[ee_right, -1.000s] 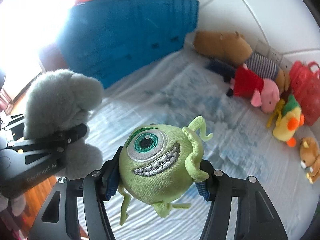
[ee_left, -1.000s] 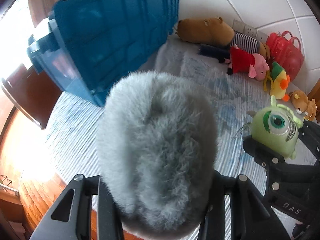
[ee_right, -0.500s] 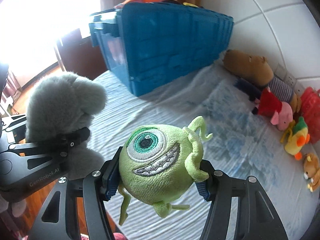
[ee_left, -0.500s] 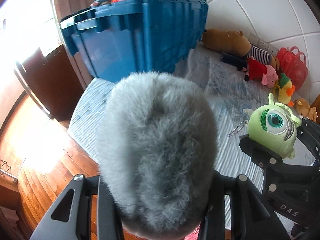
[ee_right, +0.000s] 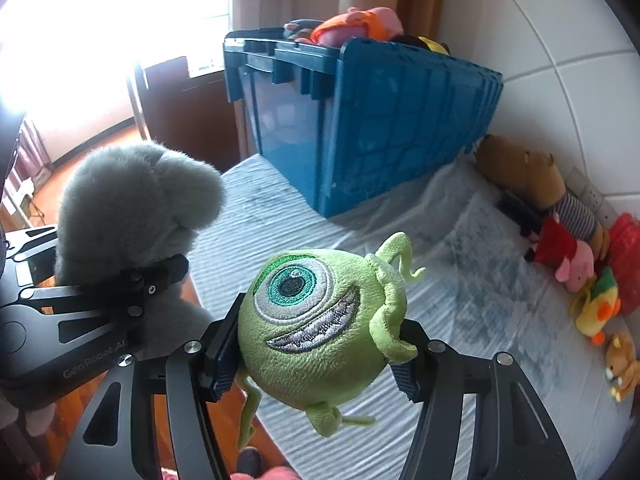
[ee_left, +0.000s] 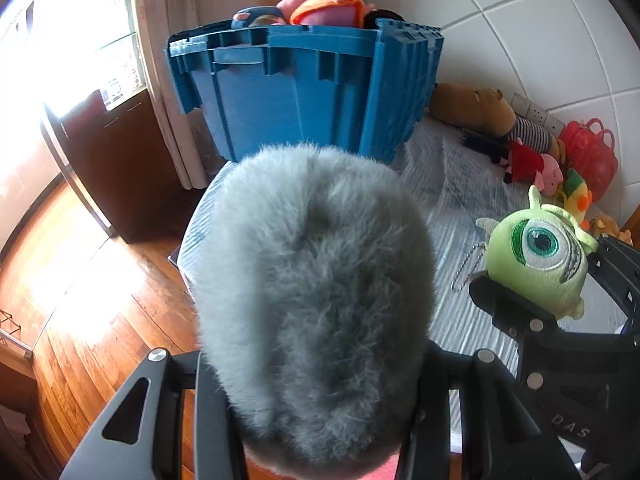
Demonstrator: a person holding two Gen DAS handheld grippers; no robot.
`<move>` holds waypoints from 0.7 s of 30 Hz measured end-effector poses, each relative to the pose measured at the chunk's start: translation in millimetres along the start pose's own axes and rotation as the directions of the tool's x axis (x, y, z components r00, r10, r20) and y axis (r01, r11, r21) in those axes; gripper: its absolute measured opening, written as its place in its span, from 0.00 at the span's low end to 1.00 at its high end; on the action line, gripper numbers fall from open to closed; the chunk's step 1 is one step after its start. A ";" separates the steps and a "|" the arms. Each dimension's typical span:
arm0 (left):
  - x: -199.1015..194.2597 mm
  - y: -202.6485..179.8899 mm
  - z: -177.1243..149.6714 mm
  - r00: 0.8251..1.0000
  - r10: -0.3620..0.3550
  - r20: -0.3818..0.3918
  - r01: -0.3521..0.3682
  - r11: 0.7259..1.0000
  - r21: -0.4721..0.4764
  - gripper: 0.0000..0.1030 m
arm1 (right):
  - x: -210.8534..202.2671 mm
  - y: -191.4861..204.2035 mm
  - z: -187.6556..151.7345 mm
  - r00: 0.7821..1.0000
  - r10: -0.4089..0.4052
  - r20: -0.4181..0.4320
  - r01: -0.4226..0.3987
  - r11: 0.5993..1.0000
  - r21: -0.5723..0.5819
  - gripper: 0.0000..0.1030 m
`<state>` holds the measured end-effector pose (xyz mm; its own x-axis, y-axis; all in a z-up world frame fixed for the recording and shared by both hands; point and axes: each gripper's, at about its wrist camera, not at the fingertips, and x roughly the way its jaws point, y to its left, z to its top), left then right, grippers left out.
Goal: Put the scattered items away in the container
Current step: 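Carry the grey plush and green monster plush toward the blue crate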
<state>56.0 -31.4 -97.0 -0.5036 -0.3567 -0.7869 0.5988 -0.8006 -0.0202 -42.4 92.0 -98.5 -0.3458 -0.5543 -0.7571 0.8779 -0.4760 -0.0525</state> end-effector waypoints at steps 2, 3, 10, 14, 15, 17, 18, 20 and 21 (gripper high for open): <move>0.6 5.4 4.5 1.000 0.008 0.004 -0.008 1.000 -0.009 0.39 | 3.1 2.9 8.3 1.000 0.008 0.009 -0.008 1.000 -0.015 0.60; 1.4 7.4 7.5 1.000 0.016 0.006 -0.016 1.000 -0.015 0.39 | 4.8 3.9 12.9 1.000 0.013 0.015 -0.013 1.000 -0.022 0.60; 6.8 22.7 40.8 0.997 0.073 0.032 -0.071 0.996 -0.055 0.39 | 18.2 3.0 51.0 0.996 0.065 0.056 -0.060 0.995 -0.078 0.60; 8.8 29.1 58.6 0.994 0.098 0.053 -0.094 0.993 -0.070 0.39 | 23.4 2.0 73.1 0.992 0.089 0.088 -0.078 0.990 -0.119 0.60; 10.0 31.2 62.2 0.993 0.101 0.053 -0.097 0.993 -0.073 0.39 | 24.4 1.8 77.9 0.991 0.093 0.094 -0.080 0.989 -0.125 0.60; 12.1 35.8 68.3 0.993 0.102 0.053 -0.098 0.992 -0.076 0.39 | 26.3 1.7 87.6 0.990 0.099 0.103 -0.085 0.987 -0.137 0.60; 13.1 38.2 70.9 0.994 0.100 0.053 -0.096 0.992 -0.076 0.39 | 26.7 2.2 92.1 0.989 0.101 0.106 -0.086 0.986 -0.143 0.60; 15.0 43.1 76.0 0.994 0.095 0.051 -0.091 0.993 -0.076 0.39 | 27.5 3.9 101.1 0.989 0.104 0.109 -0.087 0.985 -0.151 0.60; 15.9 45.7 78.9 0.994 0.091 0.053 -0.087 0.993 -0.074 0.39 | 27.8 5.0 105.2 0.988 0.105 0.111 -0.087 0.984 -0.155 0.60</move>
<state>26.2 -111.7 -61.7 -0.4792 -0.4528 -0.7519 0.6848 -0.7287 0.0025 -82.5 2.3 -51.3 -0.2867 -0.6733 -0.6815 0.9453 -0.3145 -0.0870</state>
